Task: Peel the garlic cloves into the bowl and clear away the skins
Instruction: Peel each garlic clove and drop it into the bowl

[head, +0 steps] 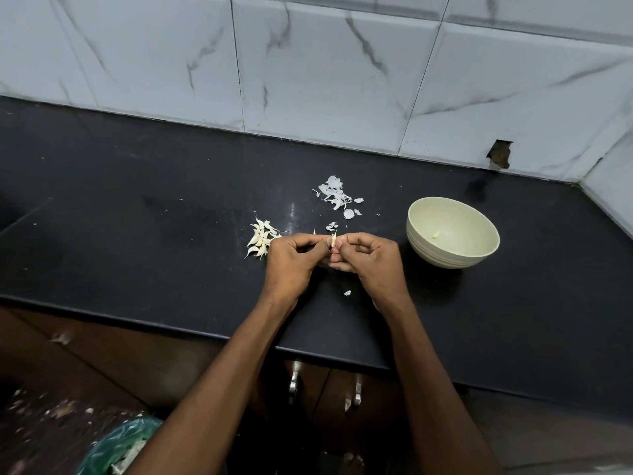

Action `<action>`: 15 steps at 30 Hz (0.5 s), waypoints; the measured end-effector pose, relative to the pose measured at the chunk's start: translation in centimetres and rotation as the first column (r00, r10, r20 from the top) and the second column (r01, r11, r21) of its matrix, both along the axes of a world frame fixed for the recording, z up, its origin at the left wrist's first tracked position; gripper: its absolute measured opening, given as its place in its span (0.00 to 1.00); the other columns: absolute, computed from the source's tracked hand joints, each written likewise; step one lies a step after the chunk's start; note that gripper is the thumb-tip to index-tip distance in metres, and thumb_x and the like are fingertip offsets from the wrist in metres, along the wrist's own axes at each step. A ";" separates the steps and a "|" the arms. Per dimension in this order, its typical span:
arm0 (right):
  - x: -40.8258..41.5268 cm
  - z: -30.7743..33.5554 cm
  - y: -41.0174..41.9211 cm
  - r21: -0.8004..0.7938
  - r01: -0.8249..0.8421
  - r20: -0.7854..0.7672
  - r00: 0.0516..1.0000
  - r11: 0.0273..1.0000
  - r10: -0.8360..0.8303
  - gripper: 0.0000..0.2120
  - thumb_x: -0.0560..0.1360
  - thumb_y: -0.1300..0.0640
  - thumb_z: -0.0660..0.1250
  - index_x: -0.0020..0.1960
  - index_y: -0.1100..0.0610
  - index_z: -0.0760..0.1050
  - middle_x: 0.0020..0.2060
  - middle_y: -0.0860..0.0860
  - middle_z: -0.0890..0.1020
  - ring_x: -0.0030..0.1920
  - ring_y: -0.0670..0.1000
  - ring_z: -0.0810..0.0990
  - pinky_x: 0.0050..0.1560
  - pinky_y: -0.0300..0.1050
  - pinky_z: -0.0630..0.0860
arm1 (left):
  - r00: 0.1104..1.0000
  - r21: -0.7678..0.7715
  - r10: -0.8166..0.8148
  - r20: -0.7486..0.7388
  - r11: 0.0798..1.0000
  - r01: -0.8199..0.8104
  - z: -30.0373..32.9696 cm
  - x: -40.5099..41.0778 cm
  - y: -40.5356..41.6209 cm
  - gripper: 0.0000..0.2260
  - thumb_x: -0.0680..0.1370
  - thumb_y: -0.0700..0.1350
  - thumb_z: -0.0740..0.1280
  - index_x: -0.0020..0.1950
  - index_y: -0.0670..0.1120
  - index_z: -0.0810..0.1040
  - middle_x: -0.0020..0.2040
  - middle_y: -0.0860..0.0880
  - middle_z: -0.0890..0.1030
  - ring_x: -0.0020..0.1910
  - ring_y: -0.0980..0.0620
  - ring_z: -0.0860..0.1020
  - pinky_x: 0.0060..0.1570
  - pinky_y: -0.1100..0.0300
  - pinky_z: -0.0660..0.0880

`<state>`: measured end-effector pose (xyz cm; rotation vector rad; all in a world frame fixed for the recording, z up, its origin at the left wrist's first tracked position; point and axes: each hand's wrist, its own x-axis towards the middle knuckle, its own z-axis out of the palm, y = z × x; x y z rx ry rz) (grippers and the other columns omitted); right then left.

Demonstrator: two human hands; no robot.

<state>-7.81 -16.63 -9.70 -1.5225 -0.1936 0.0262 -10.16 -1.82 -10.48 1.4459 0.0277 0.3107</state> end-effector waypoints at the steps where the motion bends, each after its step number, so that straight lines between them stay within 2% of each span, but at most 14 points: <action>1: 0.0 0.0 0.0 -0.003 0.004 0.001 1.000 1.000 -0.004 0.03 0.79 0.65 0.72 0.50 0.65 0.84 0.39 0.59 0.86 0.41 0.52 0.87 0.47 0.45 0.86 | 1.000 -0.004 -0.002 -0.005 1.000 0.002 0.0 0.0 0.0 0.04 0.79 0.35 0.73 0.51 0.38 0.87 0.42 0.42 0.88 0.39 0.49 0.86 0.44 0.58 0.82; 4: 0.1 -0.1 0.0 -0.027 0.013 0.019 1.000 1.000 -0.012 0.04 0.80 0.66 0.71 0.51 0.66 0.83 0.39 0.60 0.86 0.40 0.52 0.86 0.46 0.45 0.86 | 1.000 -0.014 -0.025 -0.016 1.000 0.024 0.0 0.1 0.2 0.04 0.79 0.35 0.72 0.51 0.37 0.87 0.42 0.41 0.87 0.38 0.50 0.84 0.44 0.58 0.81; 8: 0.2 -0.3 0.1 -0.069 0.027 0.055 0.998 0.997 -0.023 0.04 0.80 0.67 0.70 0.50 0.64 0.83 0.37 0.57 0.85 0.38 0.50 0.84 0.44 0.44 0.85 | 0.996 -0.070 -0.084 -0.027 0.994 0.082 0.1 0.4 0.3 0.06 0.78 0.38 0.74 0.51 0.36 0.86 0.43 0.38 0.87 0.41 0.46 0.84 0.48 0.54 0.83; 15: 0.2 -0.4 0.1 -0.098 0.022 0.073 0.997 0.995 -0.015 0.03 0.80 0.67 0.70 0.49 0.64 0.83 0.37 0.58 0.85 0.37 0.49 0.83 0.41 0.42 0.84 | 0.998 -0.087 -0.063 -0.027 0.994 0.060 0.0 0.4 0.3 0.04 0.79 0.34 0.72 0.49 0.35 0.86 0.41 0.38 0.86 0.38 0.47 0.83 0.42 0.59 0.81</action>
